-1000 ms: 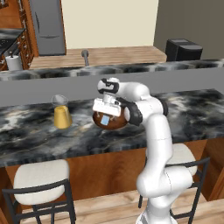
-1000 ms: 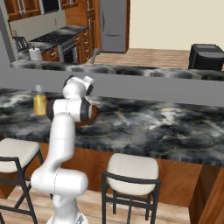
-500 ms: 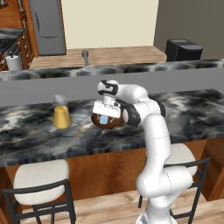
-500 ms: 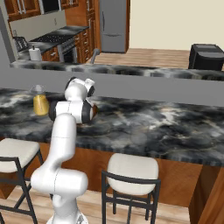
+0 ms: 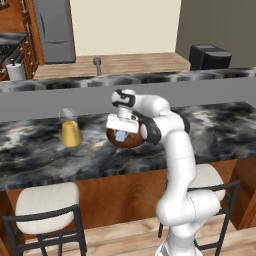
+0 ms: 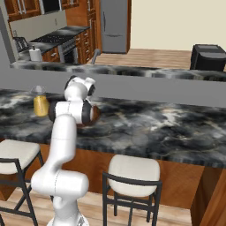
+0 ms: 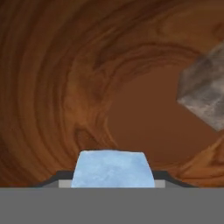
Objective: There are two ice cubes in the ice bowl. Place both ice cubes in the glass cup.
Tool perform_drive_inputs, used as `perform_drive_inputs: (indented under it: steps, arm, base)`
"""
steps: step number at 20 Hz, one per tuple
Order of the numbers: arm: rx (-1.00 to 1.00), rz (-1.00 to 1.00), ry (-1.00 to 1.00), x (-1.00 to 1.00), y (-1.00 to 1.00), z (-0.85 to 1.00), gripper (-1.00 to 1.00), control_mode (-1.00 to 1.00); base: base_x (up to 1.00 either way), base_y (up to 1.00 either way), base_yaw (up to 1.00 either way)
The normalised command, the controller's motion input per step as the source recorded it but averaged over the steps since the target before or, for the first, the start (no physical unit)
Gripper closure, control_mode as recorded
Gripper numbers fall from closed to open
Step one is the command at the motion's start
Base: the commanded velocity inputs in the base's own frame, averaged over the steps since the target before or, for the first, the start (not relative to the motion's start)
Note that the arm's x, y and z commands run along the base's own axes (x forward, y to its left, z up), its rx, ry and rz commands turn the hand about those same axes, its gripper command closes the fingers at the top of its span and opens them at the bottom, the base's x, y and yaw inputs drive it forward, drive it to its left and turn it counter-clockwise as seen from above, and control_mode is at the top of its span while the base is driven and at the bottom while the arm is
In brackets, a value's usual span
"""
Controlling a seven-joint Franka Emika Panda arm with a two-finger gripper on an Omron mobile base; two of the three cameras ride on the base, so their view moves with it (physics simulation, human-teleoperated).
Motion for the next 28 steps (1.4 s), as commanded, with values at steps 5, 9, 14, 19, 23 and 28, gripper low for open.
perform_drive_inputs:
  steps: [5,9,14,19,23,28]
  arm:
    - [0.00,0.00,-0.20,-0.69,-0.20,0.64,1.00,-1.00]
    - [-0.03,0.00,-0.18,-0.74,-0.29,0.77,1.00,-1.00]
    - [-0.05,0.00,-0.08,-0.67,-0.40,0.78,1.00,-1.00]
    - [-0.03,0.00,-0.02,-0.68,-0.60,0.83,1.00,-1.00]
    - [-0.09,0.00,-0.02,-0.72,-0.61,0.77,1.00,-1.00]
    - [-0.05,0.00,-0.09,-0.76,-0.74,0.66,1.00,-1.00]
  base:
    - [0.00,0.00,0.00]
    - [0.00,0.00,0.00]
    - [0.00,0.00,0.00]
    - [0.00,0.00,0.00]
    - [0.00,0.00,0.00]
    - [0.00,0.00,0.00]
